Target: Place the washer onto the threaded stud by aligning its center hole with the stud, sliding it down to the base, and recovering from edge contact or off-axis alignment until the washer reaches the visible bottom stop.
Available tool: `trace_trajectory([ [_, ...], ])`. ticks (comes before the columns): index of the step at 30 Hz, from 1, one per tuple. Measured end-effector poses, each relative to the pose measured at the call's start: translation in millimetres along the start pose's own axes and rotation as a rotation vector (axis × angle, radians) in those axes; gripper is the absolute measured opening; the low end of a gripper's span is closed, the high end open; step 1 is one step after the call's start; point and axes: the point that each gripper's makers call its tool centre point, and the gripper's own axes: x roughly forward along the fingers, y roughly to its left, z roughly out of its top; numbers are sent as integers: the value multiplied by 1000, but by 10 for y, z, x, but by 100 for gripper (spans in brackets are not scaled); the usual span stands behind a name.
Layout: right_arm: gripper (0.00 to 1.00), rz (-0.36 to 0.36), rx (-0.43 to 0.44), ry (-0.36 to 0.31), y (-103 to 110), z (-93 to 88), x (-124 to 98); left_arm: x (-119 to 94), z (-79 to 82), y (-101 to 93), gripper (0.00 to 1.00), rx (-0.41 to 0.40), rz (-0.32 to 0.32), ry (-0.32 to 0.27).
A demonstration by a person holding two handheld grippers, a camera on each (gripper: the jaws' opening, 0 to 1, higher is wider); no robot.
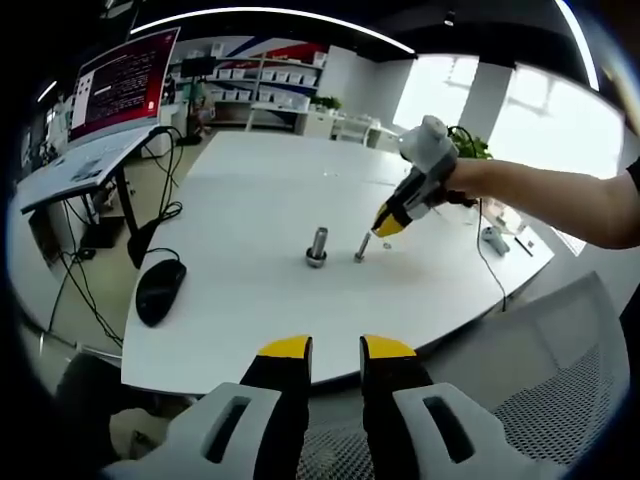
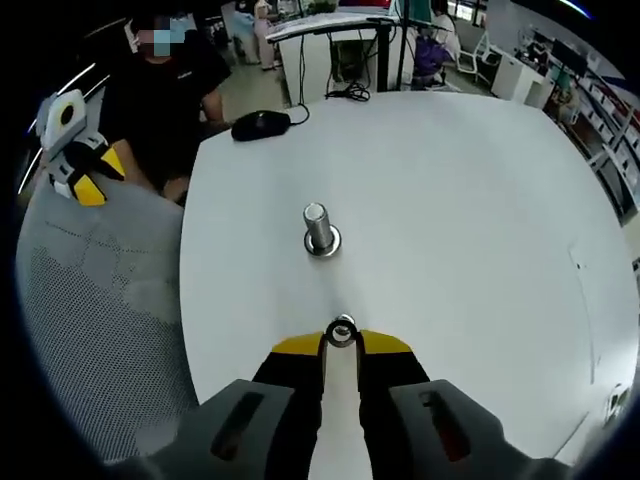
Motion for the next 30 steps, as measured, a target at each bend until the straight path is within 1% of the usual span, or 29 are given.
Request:
trace_trajectory([
  [1,14,-3,-4,5,19,4,7,-2,5,-15,17,0,0,0],
  [4,14,-10,-1,9,18,2,27,2,-5,18,17,-1,0,-1],
  [6,14,-11,-11,3,12,33,69,2,-3,14,17,-1,0,-1],
  [7,14,3,-24,7,40,33,78,1,-1,9,17,-1,1,-1],
  [10,14,-11,-45,27,7,27,89,-6,3,-1,17,-2,1,-2],
  [14,14,-13,-35,15,29,79,92,1,-8,24,17,-2,1,-1],
  [16,14,-18,-47,26,30,98,95,3,0,9,17,-1,0,-1],
  [17,14,-26,-70,35,19,111,85,3,3,3,17,-2,0,-1],
  [22,14,-14,-84,52,69,79,68,0,1,5,17,-2,1,-1],
  [25,14,-9,-92,74,32,57,119,4,0,7,17,-2,0,0],
  [30,14,-3,-94,95,41,18,187,1,-5,17,17,-2,1,-1],
])
